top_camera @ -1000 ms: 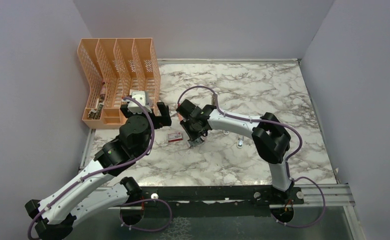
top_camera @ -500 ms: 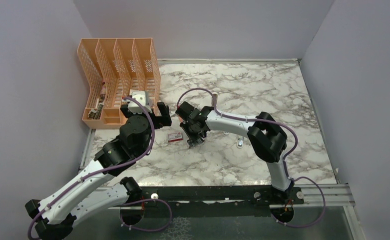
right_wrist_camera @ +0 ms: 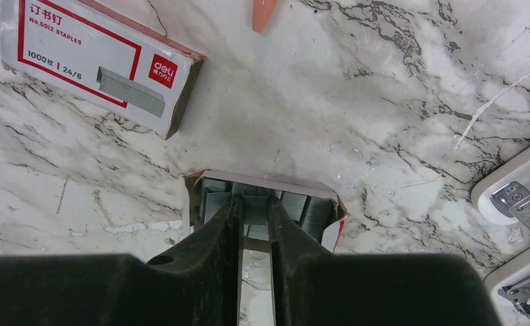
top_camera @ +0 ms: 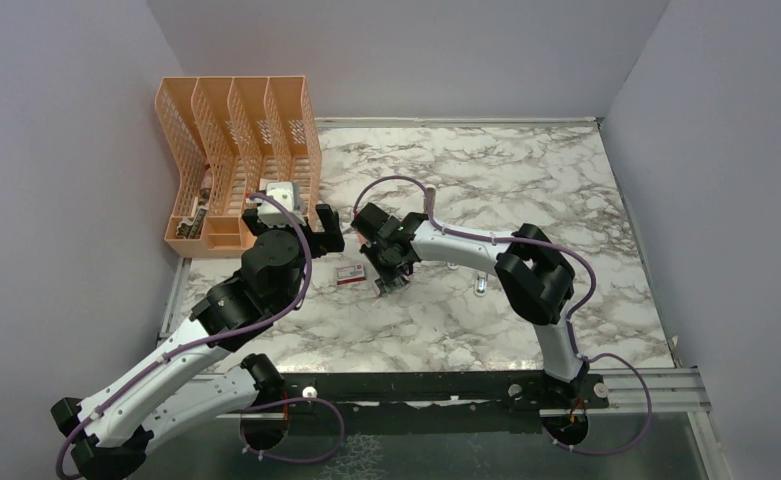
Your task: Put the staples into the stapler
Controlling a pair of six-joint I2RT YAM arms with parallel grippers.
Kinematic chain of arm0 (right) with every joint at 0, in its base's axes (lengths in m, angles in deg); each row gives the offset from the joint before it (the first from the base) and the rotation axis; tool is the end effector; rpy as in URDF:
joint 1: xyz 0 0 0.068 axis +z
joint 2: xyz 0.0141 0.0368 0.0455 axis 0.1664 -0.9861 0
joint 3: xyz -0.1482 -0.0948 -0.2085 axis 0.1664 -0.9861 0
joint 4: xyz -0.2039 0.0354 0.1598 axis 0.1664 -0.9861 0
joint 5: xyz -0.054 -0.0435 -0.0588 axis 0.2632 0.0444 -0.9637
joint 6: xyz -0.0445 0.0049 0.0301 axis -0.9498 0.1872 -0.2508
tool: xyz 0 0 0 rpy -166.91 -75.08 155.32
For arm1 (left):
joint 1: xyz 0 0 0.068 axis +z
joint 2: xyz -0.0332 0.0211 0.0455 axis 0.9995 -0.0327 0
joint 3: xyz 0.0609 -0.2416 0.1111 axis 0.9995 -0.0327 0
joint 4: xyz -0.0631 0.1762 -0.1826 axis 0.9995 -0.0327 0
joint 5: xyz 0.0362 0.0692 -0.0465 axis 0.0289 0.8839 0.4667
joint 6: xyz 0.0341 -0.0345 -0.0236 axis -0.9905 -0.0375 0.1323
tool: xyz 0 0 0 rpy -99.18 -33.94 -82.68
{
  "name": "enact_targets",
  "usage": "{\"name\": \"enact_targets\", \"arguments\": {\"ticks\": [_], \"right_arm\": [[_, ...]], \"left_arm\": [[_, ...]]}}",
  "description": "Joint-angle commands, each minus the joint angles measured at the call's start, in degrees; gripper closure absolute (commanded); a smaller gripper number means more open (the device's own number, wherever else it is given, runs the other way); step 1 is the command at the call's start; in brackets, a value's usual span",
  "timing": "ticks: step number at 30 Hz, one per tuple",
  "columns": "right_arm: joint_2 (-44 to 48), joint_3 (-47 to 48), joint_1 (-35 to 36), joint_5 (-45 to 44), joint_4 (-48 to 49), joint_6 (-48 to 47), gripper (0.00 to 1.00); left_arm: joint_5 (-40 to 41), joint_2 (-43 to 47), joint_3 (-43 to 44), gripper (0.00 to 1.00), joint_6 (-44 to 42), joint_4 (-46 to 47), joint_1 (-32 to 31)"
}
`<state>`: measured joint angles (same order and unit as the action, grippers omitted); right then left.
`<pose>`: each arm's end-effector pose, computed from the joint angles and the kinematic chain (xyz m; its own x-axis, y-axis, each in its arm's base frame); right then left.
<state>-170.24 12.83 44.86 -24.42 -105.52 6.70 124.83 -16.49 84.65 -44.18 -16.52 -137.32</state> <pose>0.2510 0.3465 0.1727 -0.7306 -0.5616 -0.3884 -0.6207 0.7833 0.0350 0.1194 -0.1008 0.3634 -0.1473 -0.1764 -0.9732 0.0651 0.9801 -0.1875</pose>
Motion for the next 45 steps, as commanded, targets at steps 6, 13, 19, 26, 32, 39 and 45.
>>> {"name": "enact_targets", "arguments": {"ticks": [6, 13, 19, 26, 32, 39, 45], "right_arm": [[6.52, -3.17, 0.39, -1.50, 3.13, 2.21, 0.79], [15.27, -12.64, 0.37, -2.69, 2.86, 7.54, 0.79], [18.83, -21.97, 0.41, -6.20, -1.17, 15.60, 0.79], [19.14, -27.94, 0.41, -4.62, -0.60, 22.43, 0.79], [17.69, -27.83, 0.40, -4.76, -0.93, 24.31, 0.69], [17.10, -26.19, 0.41, -6.05, -1.04, 24.86, 0.64], [17.53, -26.41, 0.40, -6.42, 0.14, 23.95, 0.67]], "left_arm": [[1.12, -0.23, -0.36, 0.01, 0.06, 0.15, 0.15], [0.62, -0.51, -0.28, 0.01, 0.26, 0.20, 0.14], [0.09, -0.80, -0.31, 0.01, 0.52, 0.28, 0.10], [-0.30, -1.45, -0.28, 0.01, 0.52, 0.29, 0.15], [-0.16, -1.30, -0.28, 0.01, 0.52, 0.28, 0.15], [-0.05, -0.80, -0.52, 0.01, 0.52, 0.29, 0.15], [-0.52, -1.55, -0.32, 0.01, 0.54, 0.43, 0.15]]}}
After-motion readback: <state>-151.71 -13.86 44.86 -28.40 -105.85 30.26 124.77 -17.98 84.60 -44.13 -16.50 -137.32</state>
